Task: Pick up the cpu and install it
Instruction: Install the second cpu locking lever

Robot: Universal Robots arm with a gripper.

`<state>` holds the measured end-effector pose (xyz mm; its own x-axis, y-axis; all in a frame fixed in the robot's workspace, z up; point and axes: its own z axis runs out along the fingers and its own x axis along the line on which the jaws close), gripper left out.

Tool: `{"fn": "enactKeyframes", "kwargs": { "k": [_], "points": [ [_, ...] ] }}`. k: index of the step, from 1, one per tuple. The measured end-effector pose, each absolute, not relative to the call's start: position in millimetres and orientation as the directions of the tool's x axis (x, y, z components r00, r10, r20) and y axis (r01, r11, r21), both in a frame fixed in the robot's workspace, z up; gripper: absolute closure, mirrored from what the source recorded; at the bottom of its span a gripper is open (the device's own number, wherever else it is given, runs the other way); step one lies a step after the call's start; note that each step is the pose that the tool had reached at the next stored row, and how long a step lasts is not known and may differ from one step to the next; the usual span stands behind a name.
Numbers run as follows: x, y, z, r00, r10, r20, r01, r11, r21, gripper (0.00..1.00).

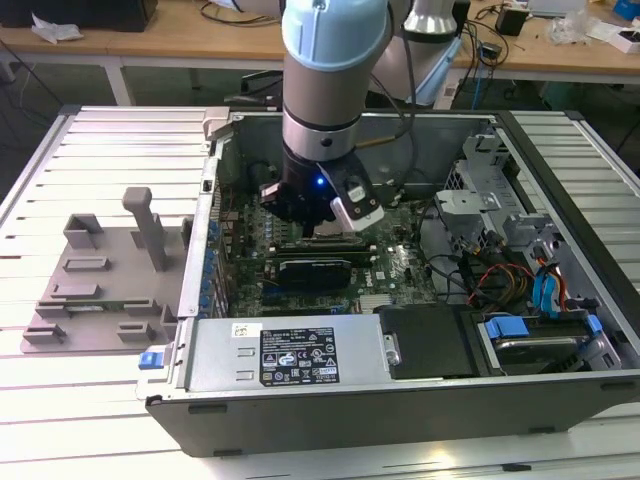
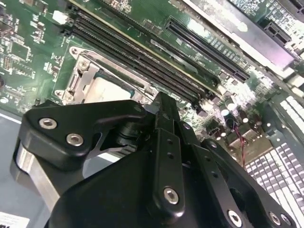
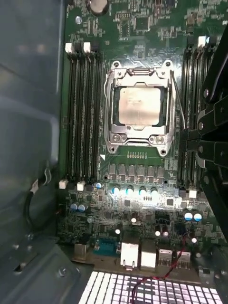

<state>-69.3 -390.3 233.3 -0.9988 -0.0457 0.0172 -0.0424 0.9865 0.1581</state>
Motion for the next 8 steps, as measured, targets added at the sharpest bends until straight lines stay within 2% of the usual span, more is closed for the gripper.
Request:
{"fn": "enactKeyframes", "kwargs": {
  "k": [8],
  "points": [
    [-70.4, -390.3, 218.0, -0.999, -0.046, 0.017, -0.042, 0.986, 0.16, 0.89]
  ]
}}
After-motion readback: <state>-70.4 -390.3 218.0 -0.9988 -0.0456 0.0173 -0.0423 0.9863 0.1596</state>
